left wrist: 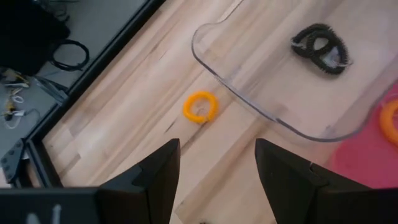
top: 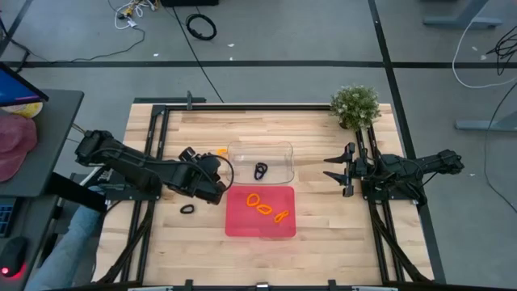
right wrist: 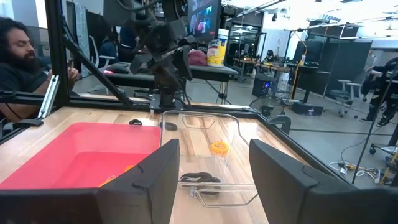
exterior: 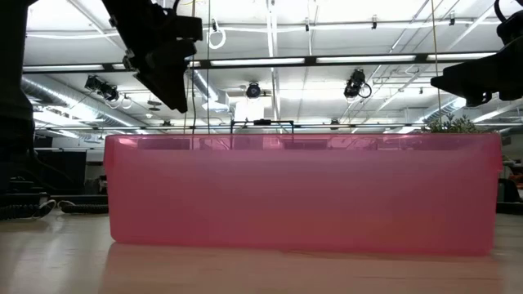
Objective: Sort spring keychains
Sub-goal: Put the black spring keychain into the transparent bin
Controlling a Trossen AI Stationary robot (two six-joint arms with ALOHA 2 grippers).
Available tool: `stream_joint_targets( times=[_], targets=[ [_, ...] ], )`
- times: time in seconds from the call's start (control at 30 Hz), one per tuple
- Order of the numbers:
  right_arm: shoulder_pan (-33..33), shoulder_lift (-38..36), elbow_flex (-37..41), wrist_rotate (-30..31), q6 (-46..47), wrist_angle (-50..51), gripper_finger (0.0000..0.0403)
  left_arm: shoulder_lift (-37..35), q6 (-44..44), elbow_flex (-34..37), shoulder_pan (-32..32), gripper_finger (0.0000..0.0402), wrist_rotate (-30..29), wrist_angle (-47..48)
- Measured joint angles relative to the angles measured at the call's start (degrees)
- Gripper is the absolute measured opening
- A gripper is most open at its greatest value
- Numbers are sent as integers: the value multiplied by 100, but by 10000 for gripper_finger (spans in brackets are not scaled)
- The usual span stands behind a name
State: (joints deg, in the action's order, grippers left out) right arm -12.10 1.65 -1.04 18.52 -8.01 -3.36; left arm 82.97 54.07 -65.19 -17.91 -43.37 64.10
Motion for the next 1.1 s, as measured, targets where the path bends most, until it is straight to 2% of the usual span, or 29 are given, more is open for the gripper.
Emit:
stream_joint_targets(
  times=[0.4, 0.53, 0.63, 0.83, 1.1],
  targets=[
    [0, -2, 0, 0, 2, -2, 198, 266, -287, 4, 407, 211, 157, 27],
    [0, -2, 0, 0, 2, 0, 198, 266, -284, 4, 404, 211, 822, 47],
    [0, -2, 0, 0, 1, 0, 198, 266, -279, 4, 359, 211, 1078, 176],
    [2, -2, 0, -2, 2, 0, 198, 266, 220, 4, 138, 211, 1673, 706],
    [2, -2, 0, -2, 2, 0, 198, 266, 928, 4, -70, 211, 1681, 747]
  ],
)
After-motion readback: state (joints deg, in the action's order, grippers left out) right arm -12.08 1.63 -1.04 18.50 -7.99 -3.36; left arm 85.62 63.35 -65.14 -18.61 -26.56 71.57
